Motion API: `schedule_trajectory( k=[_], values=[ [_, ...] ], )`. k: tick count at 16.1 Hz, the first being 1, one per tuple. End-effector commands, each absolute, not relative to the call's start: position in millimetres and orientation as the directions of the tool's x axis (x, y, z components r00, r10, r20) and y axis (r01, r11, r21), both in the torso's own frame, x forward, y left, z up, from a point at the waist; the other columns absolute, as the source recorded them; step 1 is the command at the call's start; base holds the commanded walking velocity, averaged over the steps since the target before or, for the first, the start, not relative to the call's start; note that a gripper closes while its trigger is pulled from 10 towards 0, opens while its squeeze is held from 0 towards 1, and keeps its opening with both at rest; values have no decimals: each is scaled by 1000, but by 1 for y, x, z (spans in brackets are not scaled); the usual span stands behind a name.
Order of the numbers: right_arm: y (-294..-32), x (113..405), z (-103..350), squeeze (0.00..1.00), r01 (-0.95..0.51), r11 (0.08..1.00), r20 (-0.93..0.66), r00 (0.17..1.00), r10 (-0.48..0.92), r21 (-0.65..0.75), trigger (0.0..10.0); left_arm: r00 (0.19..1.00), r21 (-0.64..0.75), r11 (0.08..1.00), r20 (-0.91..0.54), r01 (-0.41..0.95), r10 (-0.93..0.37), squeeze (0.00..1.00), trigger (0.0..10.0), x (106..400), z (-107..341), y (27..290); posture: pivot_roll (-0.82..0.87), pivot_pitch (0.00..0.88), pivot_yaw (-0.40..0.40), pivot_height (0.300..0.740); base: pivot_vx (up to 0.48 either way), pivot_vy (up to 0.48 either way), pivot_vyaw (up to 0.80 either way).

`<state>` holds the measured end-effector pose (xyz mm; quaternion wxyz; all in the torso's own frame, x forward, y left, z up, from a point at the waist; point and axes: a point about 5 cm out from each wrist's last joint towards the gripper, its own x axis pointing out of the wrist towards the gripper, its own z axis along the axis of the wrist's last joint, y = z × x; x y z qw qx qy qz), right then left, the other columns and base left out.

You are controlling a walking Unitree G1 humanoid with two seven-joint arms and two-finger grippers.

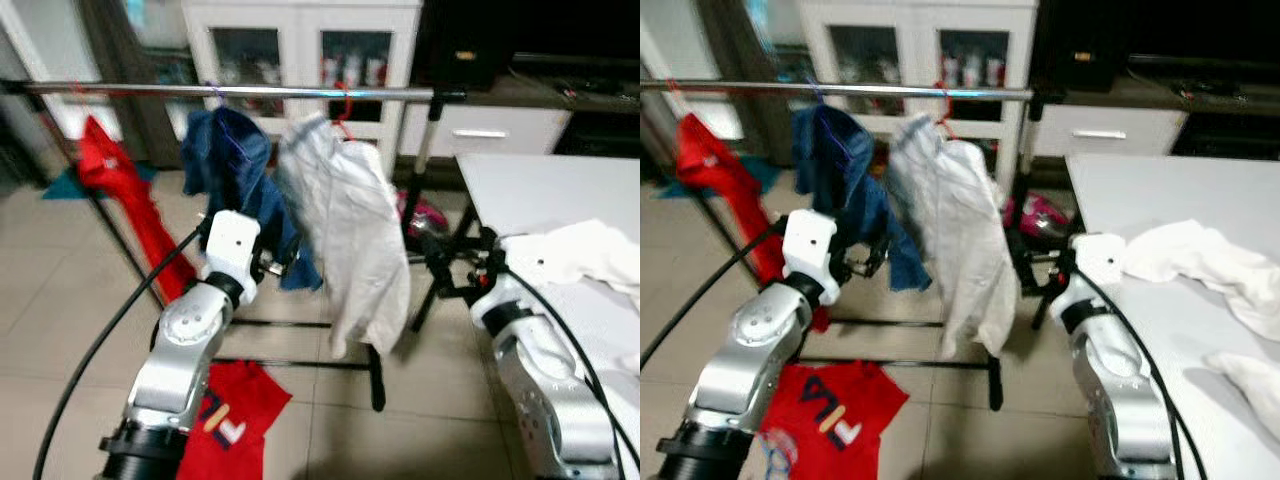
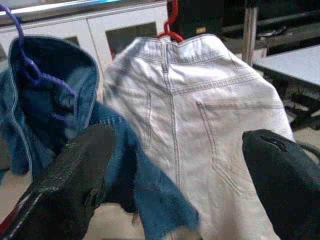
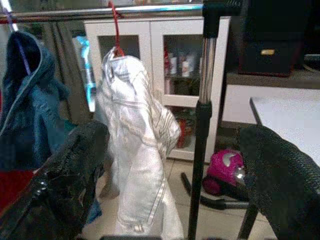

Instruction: Hang hanger

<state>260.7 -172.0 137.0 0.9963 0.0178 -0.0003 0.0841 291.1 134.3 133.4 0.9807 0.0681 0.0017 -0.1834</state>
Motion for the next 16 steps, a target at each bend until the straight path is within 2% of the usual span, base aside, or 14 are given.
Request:
schedule_trajectory(
  k=[1, 7, 10, 13, 14, 16],
  values=[
    [-171, 262, 141, 0, -168, 986, 18, 986, 168, 18, 10000, 936, 136, 926, -11, 351, -353, 706, 10000, 292, 137, 136, -27, 0, 24, 740, 319, 0, 0],
    [-163, 264, 141, 0, -178, 980, 13, 984, 180, -91, 10000, 932, 141, 922, -18, 361, -362, 718, 10000, 291, 135, 136, -24, 0, 21, 740, 365, 0, 0],
    [-167, 267, 142, 0, -131, 985, 19, 991, 134, -115, 10000, 927, 145, 916, -26, 374, -375, 710, 10000, 293, 134, 135, -29, 0, 26, 740, 377, 0, 800],
    [-162, 268, 144, 0, -180, 975, 25, 983, 184, -130, 10000, 920, 148, 908, -26, 391, -392, 718, 10000, 292, 134, 133, -29, 0, 26, 740, 375, 0, 800],
    [-159, 271, 148, 0, -181, 980, 57, 981, 186, -82, 10000, 906, 142, 897, -15, 420, -422, 706, 10000, 290, 134, 129, -27, 0, 24, 740, 244, 0, 0],
    [-160, 274, 154, 0, -172, 982, 80, 981, 179, -84, 10000, 889, 163, 874, -50, 457, -456, 686, 10000, 287, 131, 127, -27, 0, 24, 740, 0, 0, 0]
  ],
)
